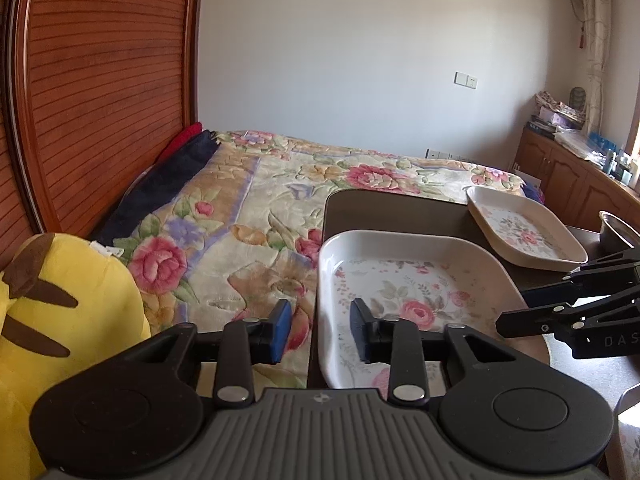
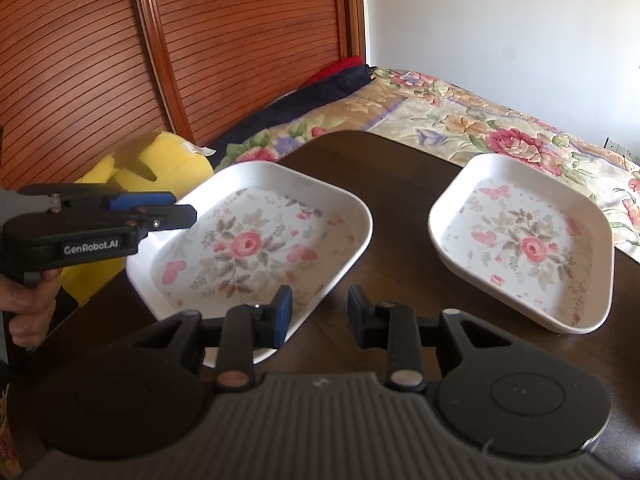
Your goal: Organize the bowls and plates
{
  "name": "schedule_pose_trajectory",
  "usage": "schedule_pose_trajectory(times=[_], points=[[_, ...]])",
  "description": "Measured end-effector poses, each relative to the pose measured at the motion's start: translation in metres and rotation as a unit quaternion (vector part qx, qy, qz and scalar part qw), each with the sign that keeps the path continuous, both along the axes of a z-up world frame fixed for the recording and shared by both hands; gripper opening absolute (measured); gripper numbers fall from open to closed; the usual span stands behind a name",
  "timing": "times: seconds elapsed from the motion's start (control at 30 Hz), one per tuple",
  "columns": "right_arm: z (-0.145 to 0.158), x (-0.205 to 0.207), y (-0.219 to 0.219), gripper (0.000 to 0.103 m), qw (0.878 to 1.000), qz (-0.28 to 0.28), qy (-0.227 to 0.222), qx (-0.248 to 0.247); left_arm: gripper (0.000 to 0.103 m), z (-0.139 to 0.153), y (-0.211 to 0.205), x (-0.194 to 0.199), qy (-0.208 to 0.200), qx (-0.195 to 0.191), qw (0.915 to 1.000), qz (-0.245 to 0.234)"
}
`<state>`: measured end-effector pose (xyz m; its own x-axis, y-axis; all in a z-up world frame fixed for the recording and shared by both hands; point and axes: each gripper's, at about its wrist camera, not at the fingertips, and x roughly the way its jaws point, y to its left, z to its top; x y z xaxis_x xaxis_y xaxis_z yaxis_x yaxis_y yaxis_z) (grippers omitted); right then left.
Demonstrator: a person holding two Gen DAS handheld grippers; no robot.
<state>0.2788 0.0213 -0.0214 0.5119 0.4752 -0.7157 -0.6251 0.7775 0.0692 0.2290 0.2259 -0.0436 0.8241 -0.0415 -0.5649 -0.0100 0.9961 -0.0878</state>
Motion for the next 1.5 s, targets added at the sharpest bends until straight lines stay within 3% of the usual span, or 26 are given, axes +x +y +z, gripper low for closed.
schedule_pose_trajectory(times=[0.3, 0.43, 0.93, 1.5], points=[[0.000, 0.002, 0.001, 0.030, 1.000, 0.008, 0.003, 0.002, 0.017, -0.005, 0.003, 0.003, 0.004, -0.007, 1.0000, -0.005], [0.000, 0.002, 0.003, 0.024, 1.000, 0.012, 0.005, 0.003, 0.011, -0.005, 0.001, 0.003, 0.004, -0.009, 0.9999, -0.011], [0.007, -0.006, -0.010, 0.022, 1.000, 0.006, 0.006, 0.029, 0.011, 0.003, -0.005, -0.015, 0.008, -0.021, 0.9998, -0.001], [0.024, -0.039, -0.066, 0.022, 0.998, -0.023, -0.029, 0.046, 0.011, 0.024, -0.056, -0.047, -0.005, -0.018, 0.9992, -0.037]])
